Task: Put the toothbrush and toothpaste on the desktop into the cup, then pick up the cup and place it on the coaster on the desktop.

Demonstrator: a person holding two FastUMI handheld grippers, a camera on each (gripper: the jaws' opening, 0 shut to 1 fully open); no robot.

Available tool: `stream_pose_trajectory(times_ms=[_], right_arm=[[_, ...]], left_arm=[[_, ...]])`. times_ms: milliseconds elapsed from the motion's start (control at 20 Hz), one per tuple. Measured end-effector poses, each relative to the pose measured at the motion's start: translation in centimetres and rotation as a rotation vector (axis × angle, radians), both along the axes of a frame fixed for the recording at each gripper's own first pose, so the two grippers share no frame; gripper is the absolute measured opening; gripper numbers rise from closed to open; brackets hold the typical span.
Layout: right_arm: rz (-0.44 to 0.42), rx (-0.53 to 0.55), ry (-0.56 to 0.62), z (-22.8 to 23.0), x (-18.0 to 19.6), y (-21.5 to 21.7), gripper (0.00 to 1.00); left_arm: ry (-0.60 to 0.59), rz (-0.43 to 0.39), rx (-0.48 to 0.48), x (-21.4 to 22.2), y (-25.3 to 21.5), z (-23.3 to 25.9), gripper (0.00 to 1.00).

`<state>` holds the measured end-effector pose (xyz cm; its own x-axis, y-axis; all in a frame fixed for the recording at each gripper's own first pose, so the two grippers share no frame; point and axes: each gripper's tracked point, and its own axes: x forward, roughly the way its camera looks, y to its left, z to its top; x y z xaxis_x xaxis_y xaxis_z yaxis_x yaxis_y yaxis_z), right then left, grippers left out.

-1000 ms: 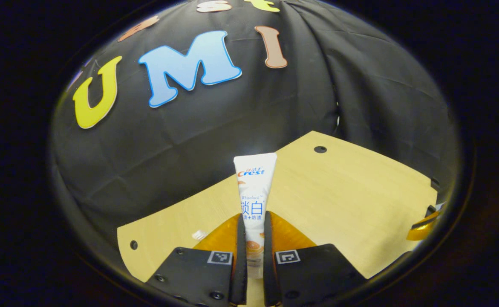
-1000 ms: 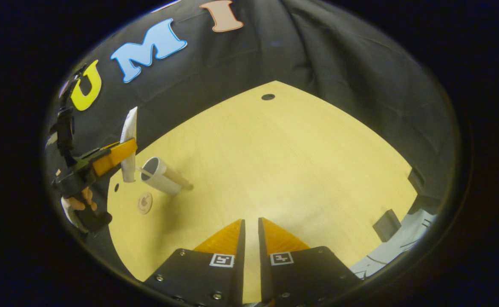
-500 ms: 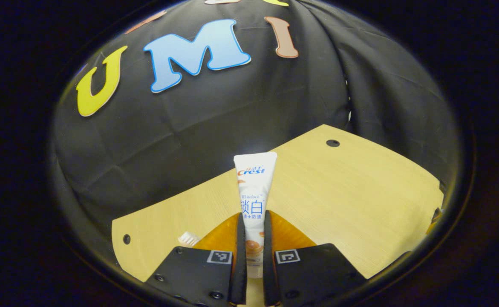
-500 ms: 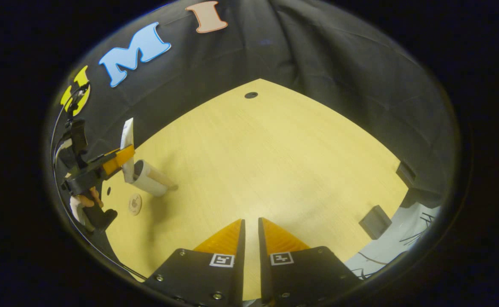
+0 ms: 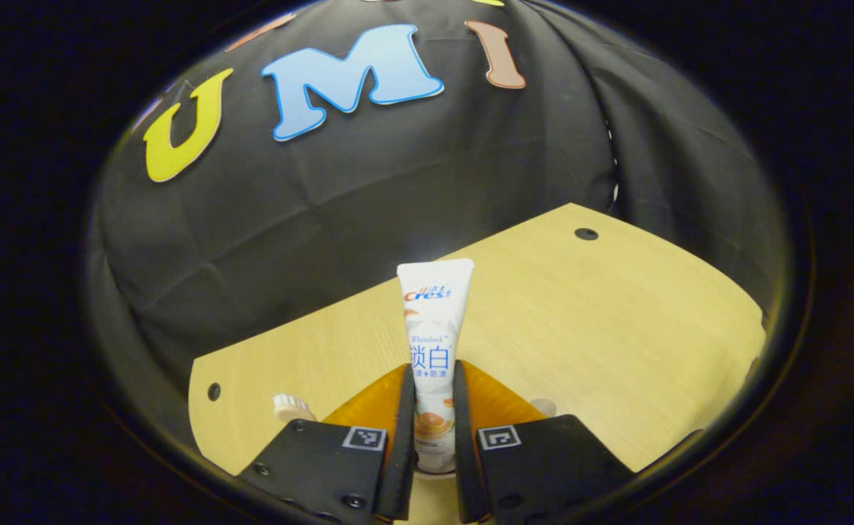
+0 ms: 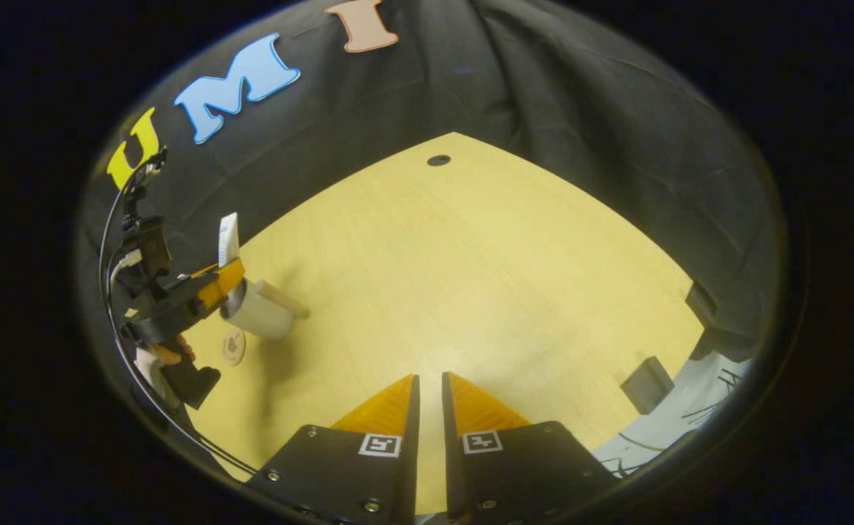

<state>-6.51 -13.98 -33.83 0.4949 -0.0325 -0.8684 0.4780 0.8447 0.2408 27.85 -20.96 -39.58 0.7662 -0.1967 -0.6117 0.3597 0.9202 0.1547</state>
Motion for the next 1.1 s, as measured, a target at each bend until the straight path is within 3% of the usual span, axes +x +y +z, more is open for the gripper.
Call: stream_pose_trajectory(times_ms=[100, 150, 200, 250, 300, 450, 500, 600, 650, 700, 750, 850, 900, 1100], right_arm=[[0.006, 0.001, -0.002, 0.0, 0.2, 0.0, 0.16], [0.008, 0.004, -0.003, 0.0, 0.3, 0.0, 0.16], [0.010, 0.007, -0.005, 0.0, 0.3, 0.1, 0.16], [0.014, 0.009, -0.009, 0.0, 0.4, 0.2, 0.20], [0.020, 0.010, -0.014, 0.2, 0.6, 0.2, 0.16], [0.044, 0.010, -0.028, 0.5, 1.0, 0.7, 0.16], [0.052, 0.010, -0.033, 0.6, 1.1, 0.8, 0.16], [0.071, 0.012, -0.044, 0.8, 1.3, 1.2, 0.16], [0.084, 0.012, -0.049, 0.8, 1.3, 1.4, 0.16], [0.100, 0.010, -0.054, 1.0, 1.4, 1.5, 0.16], [0.120, 0.006, -0.059, 1.2, 1.6, 1.8, 0.16], [0.164, 0.000, -0.074, 1.7, 2.1, 2.3, 0.16], [0.185, -0.002, -0.081, 1.9, 2.5, 2.6, 0.16], [0.269, 0.001, -0.107, 2.5, 4.3, 3.7, 0.16]], left_arm=[[-0.002, 0.005, -0.008, -0.4, -0.1, 0.3, 0.32], [-0.011, 0.013, -0.006, -0.5, 0.1, 0.7, 0.65], [-0.024, 0.027, 0.003, -0.4, 0.5, 1.2, 0.57], [-0.036, 0.039, 0.011, -0.3, 0.7, 1.9, 0.57], [-0.045, 0.040, 0.010, -0.6, 0.7, 2.3, 0.59], [-0.057, 0.050, -0.006, -1.6, 1.0, 3.6, 0.60], [-0.061, 0.057, -0.011, -2.0, 1.1, 4.0, 0.47], [-0.075, 0.079, -0.013, -2.7, 1.7, 4.9, 0.47], [-0.080, 0.088, -0.013, -2.9, 2.0, 5.3, 0.60], [-0.082, 0.095, -0.017, -3.4, 2.3, 5.7, 0.60], [-0.081, 0.101, -0.023, -3.9, 2.7, 6.1, 0.47], [-0.082, 0.118, -0.034, -5.2, 3.6, 6.7, 0.47], [-0.082, 0.128, -0.038, -5.8, 4.1, 7.1, 0.60], [-0.077, 0.174, -0.043, -8.5, 7.0, 7.9, 0.60]])
